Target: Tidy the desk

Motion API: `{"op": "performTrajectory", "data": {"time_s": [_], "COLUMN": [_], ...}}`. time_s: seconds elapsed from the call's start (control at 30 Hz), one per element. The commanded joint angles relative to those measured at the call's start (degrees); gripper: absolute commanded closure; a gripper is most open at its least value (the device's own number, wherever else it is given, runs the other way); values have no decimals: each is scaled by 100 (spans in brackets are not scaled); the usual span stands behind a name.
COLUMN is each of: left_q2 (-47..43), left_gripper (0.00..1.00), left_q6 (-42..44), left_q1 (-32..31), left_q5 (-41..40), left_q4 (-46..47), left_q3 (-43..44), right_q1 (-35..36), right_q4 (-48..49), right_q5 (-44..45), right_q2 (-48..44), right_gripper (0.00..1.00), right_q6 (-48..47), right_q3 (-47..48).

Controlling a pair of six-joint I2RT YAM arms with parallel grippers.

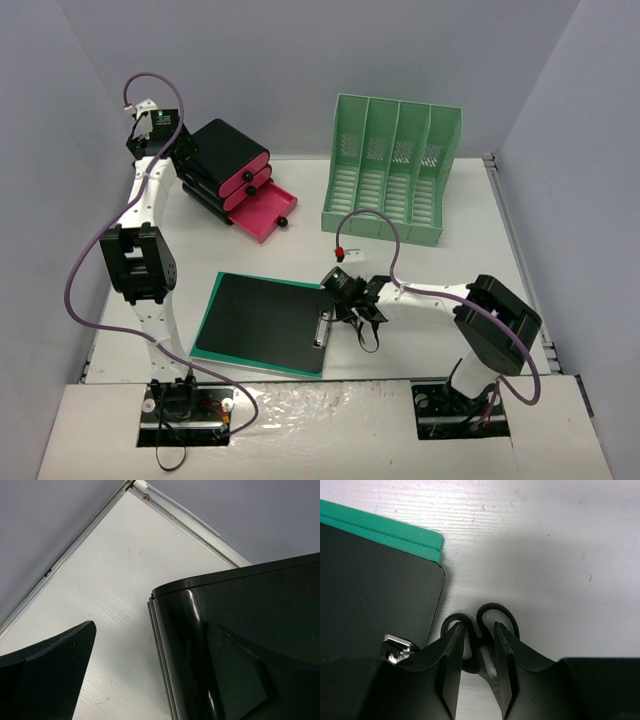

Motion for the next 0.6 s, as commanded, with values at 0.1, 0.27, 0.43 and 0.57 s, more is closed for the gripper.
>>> {"op": "performTrajectory", "data": {"time_s": [0.1,0.27,0.43,0.57], "left_q2": [-155,-148,-155,-147], "left_gripper": [10,10,10,10], "left_q6": [330,330,330,321], "left_q1": [75,75,75,75], "left_q5": [-44,-37,-30,-30], "left_q4": [-726,-724,-717,-717], "left_q3": [-165,-170,-170,-170], "right_q1": [-65,-67,-68,-60], "right_q4": [-375,-396,-466,-717], "right_q5": [-773,-858,-810,-670], "right_q2": [209,276,261,200], "right_gripper": [78,84,97,100], "right_q6": [210,205,196,161], "right_q3": [-440,-394,-328,-188]}}
